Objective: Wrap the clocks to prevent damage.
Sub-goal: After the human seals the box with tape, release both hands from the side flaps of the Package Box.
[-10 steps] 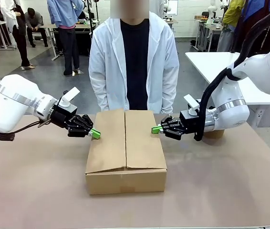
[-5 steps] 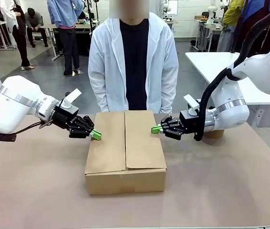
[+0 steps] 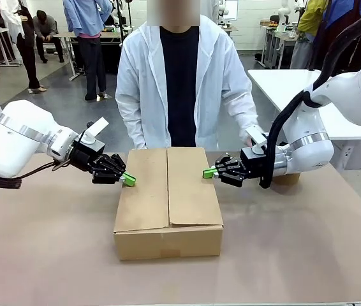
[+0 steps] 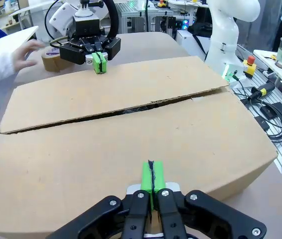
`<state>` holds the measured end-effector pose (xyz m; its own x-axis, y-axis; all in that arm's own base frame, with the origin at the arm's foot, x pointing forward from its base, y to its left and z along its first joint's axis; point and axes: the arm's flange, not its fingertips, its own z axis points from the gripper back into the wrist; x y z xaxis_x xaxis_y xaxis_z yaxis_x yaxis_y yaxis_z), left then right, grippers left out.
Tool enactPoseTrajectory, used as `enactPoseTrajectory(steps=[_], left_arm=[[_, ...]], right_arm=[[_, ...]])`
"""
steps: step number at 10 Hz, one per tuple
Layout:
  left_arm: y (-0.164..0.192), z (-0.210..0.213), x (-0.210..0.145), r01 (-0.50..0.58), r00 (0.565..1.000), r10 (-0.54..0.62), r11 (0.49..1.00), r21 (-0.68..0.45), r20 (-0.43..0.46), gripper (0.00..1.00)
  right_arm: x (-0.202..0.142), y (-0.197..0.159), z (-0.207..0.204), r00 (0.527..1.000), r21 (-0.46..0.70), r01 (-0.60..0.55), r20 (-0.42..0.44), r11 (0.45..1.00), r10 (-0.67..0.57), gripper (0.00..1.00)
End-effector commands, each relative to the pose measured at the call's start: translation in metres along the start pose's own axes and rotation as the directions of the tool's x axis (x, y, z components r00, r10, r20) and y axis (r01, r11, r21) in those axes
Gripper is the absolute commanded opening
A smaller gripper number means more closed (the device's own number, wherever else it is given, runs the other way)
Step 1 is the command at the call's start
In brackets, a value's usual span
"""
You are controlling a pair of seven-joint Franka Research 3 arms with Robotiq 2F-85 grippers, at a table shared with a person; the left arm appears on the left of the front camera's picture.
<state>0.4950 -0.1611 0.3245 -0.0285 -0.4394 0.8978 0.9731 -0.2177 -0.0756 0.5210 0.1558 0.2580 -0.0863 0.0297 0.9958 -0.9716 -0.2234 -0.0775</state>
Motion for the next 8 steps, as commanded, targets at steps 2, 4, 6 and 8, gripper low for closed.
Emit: enactPoseTrajectory(steps=[2,4,6,8], left_arm=[[0.0012,-0.0040,-0.0016,-0.001,1.000,0.001,1.000,-0.004,-0.002,0.00],[0.0012,-0.0040,-0.0016,-0.001,1.000,0.001,1.000,-0.004,-0.002,0.00],[0.0012,-0.0040,-0.0016,-0.001,1.000,0.001,1.000,-0.004,-0.002,0.00],[0.0012,-0.0040,-0.0016,-0.001,1.000,0.001,1.000,-0.004,-0.002,0.00]], right_arm=[[-0.0037,0.0001,-0.0014,1.000,-0.003,-0.007,0.002,1.000,0.007,0.01],[-0.0037,0.0001,-0.0014,1.000,-0.003,-0.007,0.002,1.000,0.007,0.01],[-0.0037,0.0001,-0.0014,1.000,-0.003,-0.007,0.002,1.000,0.007,0.01],[-0.0037,0.0001,-0.0014,1.000,-0.003,-0.007,0.002,1.000,0.007,0.01]])
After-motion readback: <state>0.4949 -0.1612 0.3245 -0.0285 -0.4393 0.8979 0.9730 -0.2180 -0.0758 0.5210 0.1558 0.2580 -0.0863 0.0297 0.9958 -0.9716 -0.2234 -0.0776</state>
